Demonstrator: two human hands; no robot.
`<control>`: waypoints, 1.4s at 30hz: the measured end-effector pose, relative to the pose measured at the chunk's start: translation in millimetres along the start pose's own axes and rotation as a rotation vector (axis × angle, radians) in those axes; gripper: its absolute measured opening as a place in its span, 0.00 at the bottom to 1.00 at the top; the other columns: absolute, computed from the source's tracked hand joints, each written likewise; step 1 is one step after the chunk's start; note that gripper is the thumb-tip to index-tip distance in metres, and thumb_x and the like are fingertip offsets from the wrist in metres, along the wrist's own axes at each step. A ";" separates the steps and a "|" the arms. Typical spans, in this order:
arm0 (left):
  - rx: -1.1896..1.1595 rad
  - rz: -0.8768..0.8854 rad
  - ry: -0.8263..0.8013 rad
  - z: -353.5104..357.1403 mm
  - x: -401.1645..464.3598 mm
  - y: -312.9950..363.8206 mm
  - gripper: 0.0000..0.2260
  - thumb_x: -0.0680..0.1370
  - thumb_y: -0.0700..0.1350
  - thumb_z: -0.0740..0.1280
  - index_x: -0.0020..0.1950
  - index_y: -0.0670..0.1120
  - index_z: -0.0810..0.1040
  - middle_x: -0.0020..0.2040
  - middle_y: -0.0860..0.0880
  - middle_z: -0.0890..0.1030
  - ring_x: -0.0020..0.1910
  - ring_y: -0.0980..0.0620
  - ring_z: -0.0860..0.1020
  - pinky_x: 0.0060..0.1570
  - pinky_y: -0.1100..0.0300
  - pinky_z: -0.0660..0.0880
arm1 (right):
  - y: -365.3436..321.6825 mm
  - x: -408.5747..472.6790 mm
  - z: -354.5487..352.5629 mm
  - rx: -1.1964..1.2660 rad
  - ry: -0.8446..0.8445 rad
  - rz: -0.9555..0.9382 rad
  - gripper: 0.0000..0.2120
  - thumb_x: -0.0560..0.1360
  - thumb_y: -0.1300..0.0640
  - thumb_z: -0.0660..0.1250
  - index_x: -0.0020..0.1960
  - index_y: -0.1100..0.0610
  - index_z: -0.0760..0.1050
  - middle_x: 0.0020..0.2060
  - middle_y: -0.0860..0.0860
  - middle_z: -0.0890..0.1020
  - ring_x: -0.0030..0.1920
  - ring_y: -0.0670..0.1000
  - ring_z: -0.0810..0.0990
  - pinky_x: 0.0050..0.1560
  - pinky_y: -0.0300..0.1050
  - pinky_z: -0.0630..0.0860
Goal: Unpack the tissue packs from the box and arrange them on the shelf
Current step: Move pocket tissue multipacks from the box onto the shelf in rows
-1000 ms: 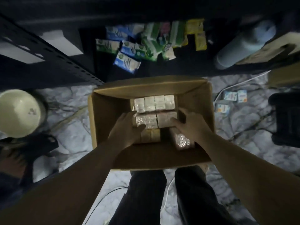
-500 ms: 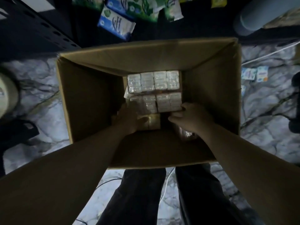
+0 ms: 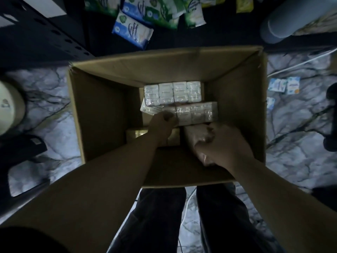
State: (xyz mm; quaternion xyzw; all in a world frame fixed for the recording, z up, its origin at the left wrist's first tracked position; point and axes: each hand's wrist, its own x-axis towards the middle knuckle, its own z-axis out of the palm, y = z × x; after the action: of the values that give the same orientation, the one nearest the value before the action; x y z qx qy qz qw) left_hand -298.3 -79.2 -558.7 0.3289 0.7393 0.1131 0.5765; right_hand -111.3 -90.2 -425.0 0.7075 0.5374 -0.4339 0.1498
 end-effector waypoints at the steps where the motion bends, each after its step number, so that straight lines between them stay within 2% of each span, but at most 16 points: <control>1: -0.015 -0.026 0.042 0.4 1.1 1.1 0.09 0.78 0.47 0.75 0.57 0.48 0.83 0.51 0.51 0.84 0.54 0.50 0.82 0.57 0.54 0.80 | -0.9 -6.6 -5.0 0.000 0.029 -0.015 0.30 0.68 0.42 0.77 0.67 0.49 0.76 0.60 0.50 0.79 0.55 0.52 0.79 0.46 0.45 0.72; 4: -0.067 -0.091 0.079 -2.0 -1.6 0.8 0.11 0.78 0.48 0.75 0.58 0.49 0.82 0.50 0.51 0.83 0.56 0.48 0.83 0.55 0.55 0.79 | 0.9 -23.6 -16.1 0.016 0.138 -0.077 0.34 0.65 0.44 0.79 0.68 0.48 0.74 0.58 0.50 0.76 0.49 0.49 0.74 0.40 0.41 0.69; 8: -0.211 -0.023 -0.223 -15.3 -43.5 26.6 0.11 0.78 0.45 0.73 0.58 0.57 0.83 0.58 0.55 0.84 0.61 0.53 0.81 0.54 0.59 0.75 | 4.7 -43.6 -33.9 0.101 0.192 -0.143 0.37 0.62 0.45 0.82 0.68 0.47 0.72 0.55 0.44 0.70 0.51 0.47 0.73 0.39 0.35 0.65; 10: -0.033 0.149 -0.312 -32.8 -70.4 39.3 0.23 0.75 0.47 0.76 0.68 0.62 0.78 0.70 0.54 0.77 0.70 0.53 0.74 0.63 0.57 0.73 | 4.7 -51.7 -48.7 0.158 0.183 -0.163 0.37 0.61 0.46 0.82 0.67 0.45 0.72 0.56 0.43 0.72 0.52 0.46 0.74 0.41 0.31 0.65; 12: 0.275 0.341 -0.370 -54.3 -92.4 52.4 0.42 0.67 0.52 0.82 0.77 0.66 0.66 0.82 0.54 0.59 0.80 0.53 0.60 0.76 0.53 0.63 | 3.5 -58.1 -66.6 0.221 0.133 -0.196 0.39 0.61 0.48 0.83 0.68 0.43 0.71 0.57 0.43 0.75 0.53 0.46 0.75 0.43 0.30 0.67; 14: 0.514 0.465 -0.425 -72.3 -110.8 73.1 0.58 0.60 0.56 0.85 0.81 0.66 0.54 0.84 0.61 0.43 0.83 0.56 0.46 0.78 0.54 0.51 | 0.5 -61.8 -84.5 0.277 0.055 -0.252 0.40 0.60 0.50 0.84 0.67 0.40 0.69 0.56 0.40 0.77 0.52 0.43 0.78 0.45 0.31 0.70; 15: 0.600 0.536 -0.442 -78.2 -117.7 84.9 0.61 0.59 0.57 0.86 0.82 0.65 0.51 0.84 0.61 0.41 0.83 0.57 0.42 0.79 0.54 0.46 | -3.1 -63.5 -92.5 0.296 0.004 -0.283 0.41 0.60 0.51 0.84 0.66 0.37 0.69 0.55 0.37 0.77 0.53 0.40 0.78 0.46 0.31 0.72; 17: 0.646 0.593 -0.501 -85.3 -123.8 103.9 0.59 0.60 0.57 0.86 0.83 0.61 0.55 0.84 0.57 0.54 0.82 0.57 0.51 0.82 0.52 0.46 | -12.2 -64.1 -103.0 0.316 -0.089 -0.346 0.41 0.59 0.52 0.86 0.65 0.35 0.69 0.56 0.35 0.79 0.54 0.38 0.80 0.49 0.32 0.75; 20: 0.427 0.471 -0.529 -91.1 -118.1 101.2 0.42 0.61 0.51 0.87 0.72 0.57 0.73 0.66 0.57 0.79 0.65 0.58 0.76 0.68 0.54 0.73 | -23.3 -54.8 -104.8 0.327 -0.172 -0.378 0.47 0.58 0.39 0.85 0.73 0.36 0.68 0.58 0.38 0.81 0.56 0.39 0.81 0.59 0.41 0.77; 22: 0.292 0.395 -0.395 -95.6 -116.1 88.0 0.34 0.60 0.50 0.88 0.62 0.55 0.78 0.56 0.59 0.82 0.56 0.57 0.81 0.56 0.54 0.77 | -25.2 -41.2 -99.0 0.314 -0.105 -0.331 0.46 0.61 0.24 0.74 0.74 0.37 0.66 0.60 0.41 0.82 0.59 0.44 0.81 0.63 0.50 0.77; 24: 0.229 0.261 -0.193 -101.9 -114.6 77.3 0.29 0.60 0.52 0.87 0.56 0.57 0.78 0.51 0.59 0.82 0.51 0.58 0.81 0.50 0.56 0.76 | -23.1 -23.9 -90.9 0.278 0.017 -0.244 0.42 0.66 0.20 0.63 0.74 0.39 0.68 0.65 0.44 0.80 0.64 0.49 0.79 0.66 0.54 0.75; 27: 0.125 -0.041 -0.002 -111.6 -103.4 58.4 0.28 0.64 0.61 0.82 0.58 0.55 0.76 0.51 0.54 0.83 0.49 0.52 0.83 0.51 0.50 0.81 | -19.6 3.2 -72.3 0.154 0.033 -0.198 0.31 0.76 0.31 0.65 0.73 0.46 0.71 0.67 0.47 0.79 0.61 0.48 0.79 0.57 0.46 0.73; 31: -0.232 -0.308 0.050 -114.7 -79.0 28.8 0.31 0.66 0.63 0.81 0.63 0.51 0.77 0.55 0.48 0.86 0.50 0.47 0.86 0.51 0.46 0.83 | -14.5 46.5 -32.5 0.062 -0.021 -0.217 0.26 0.75 0.45 0.75 0.70 0.49 0.74 0.66 0.49 0.80 0.62 0.51 0.80 0.48 0.41 0.72; 35: -0.369 -0.385 -0.004 -109.1 -55.7 3.5 0.28 0.70 0.61 0.79 0.66 0.53 0.78 0.59 0.48 0.85 0.56 0.46 0.84 0.55 0.42 0.82 | -8.7 94.5 10.0 -0.084 0.018 -0.284 0.30 0.69 0.49 0.81 0.68 0.51 0.77 0.64 0.50 0.80 0.64 0.53 0.78 0.56 0.46 0.75; 38: -0.413 -0.391 -0.012 -104.2 -40.1 -6.8 0.24 0.73 0.59 0.77 0.66 0.54 0.78 0.58 0.49 0.85 0.56 0.47 0.83 0.48 0.47 0.81 | -2.5 127.5 36.0 -0.259 0.033 -0.345 0.35 0.66 0.53 0.82 0.70 0.51 0.75 0.67 0.51 0.78 0.67 0.55 0.76 0.65 0.50 0.73; 42: -0.418 -0.376 0.036 -94.7 -28.2 -16.8 0.24 0.73 0.59 0.77 0.66 0.53 0.79 0.59 0.49 0.85 0.56 0.47 0.84 0.51 0.47 0.81 | 6.3 147.0 56.8 -0.510 0.128 -0.429 0.33 0.68 0.50 0.78 0.70 0.48 0.73 0.66 0.50 0.79 0.67 0.55 0.76 0.61 0.55 0.70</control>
State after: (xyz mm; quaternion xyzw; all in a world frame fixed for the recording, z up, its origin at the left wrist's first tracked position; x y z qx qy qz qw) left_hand -388.6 -89.2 -516.6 0.0580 0.7582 0.1598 0.6294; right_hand -124.7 -38.4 -573.4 0.5440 0.7734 -0.2619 0.1932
